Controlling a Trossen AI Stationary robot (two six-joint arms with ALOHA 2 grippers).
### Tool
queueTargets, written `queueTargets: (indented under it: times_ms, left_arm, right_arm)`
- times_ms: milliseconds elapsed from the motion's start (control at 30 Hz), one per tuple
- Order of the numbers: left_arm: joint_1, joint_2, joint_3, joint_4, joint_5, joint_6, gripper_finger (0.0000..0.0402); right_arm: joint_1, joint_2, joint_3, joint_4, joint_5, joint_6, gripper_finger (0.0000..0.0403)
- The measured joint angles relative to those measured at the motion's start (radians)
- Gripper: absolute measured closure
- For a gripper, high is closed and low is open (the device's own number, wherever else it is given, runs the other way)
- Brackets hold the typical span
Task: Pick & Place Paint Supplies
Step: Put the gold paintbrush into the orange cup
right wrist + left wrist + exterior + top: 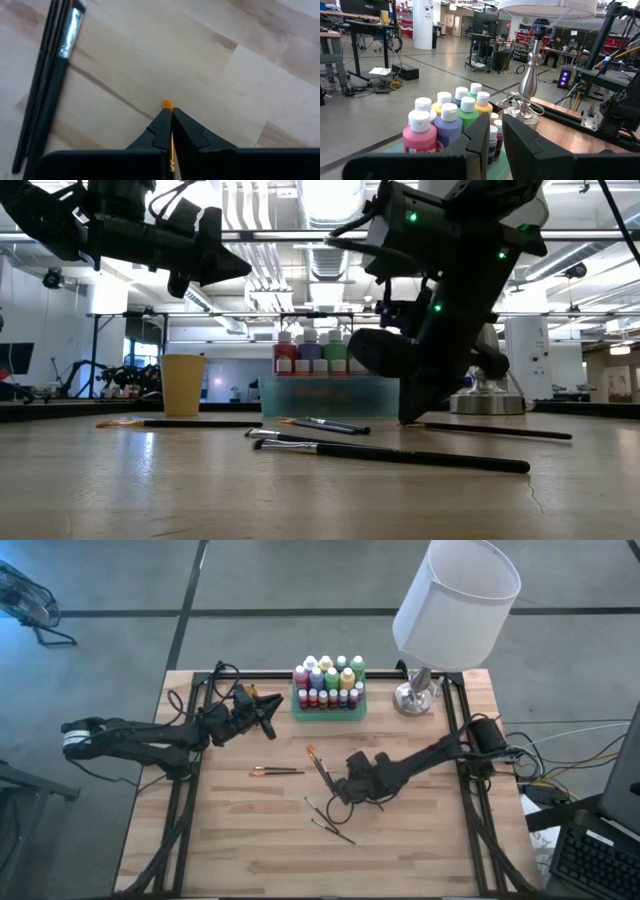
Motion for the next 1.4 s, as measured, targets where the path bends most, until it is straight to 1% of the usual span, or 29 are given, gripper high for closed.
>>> queueTargets:
  times_ms: [800, 1067, 1167, 1333, 1400]
  left_arm:
    - [0.000, 0.000, 0.000, -0.003, 0.000, 0.000, 0.0345]
    - [0.000, 0.000, 0.000, -0.003, 0.000, 0.000, 0.0346]
    - [0.000, 0.000, 0.001, 0.003, -0.014, -0.035, 0.0344]
    - [0.000, 0.000, 0.002, 0.013, -0.019, -0.017, 0.0346]
    - [0.000, 0.000, 0.002, 0.016, -0.019, -0.015, 0.0346]
  right_arm:
    - [0.004, -0.020, 0.000, 0.034, 0.000, -0.056, 0.0395]
    - [0.004, -0.020, 0.050, 0.029, -0.001, -0.128, 0.0395]
    - [0.004, -0.021, 0.070, 0.024, 0.002, -0.155, 0.0395]
    - [0.005, -0.038, 0.082, 0.017, 0.027, -0.189, 0.0395]
    - [0.009, -0.059, 0.080, 0.015, 0.056, -0.197, 0.0395]
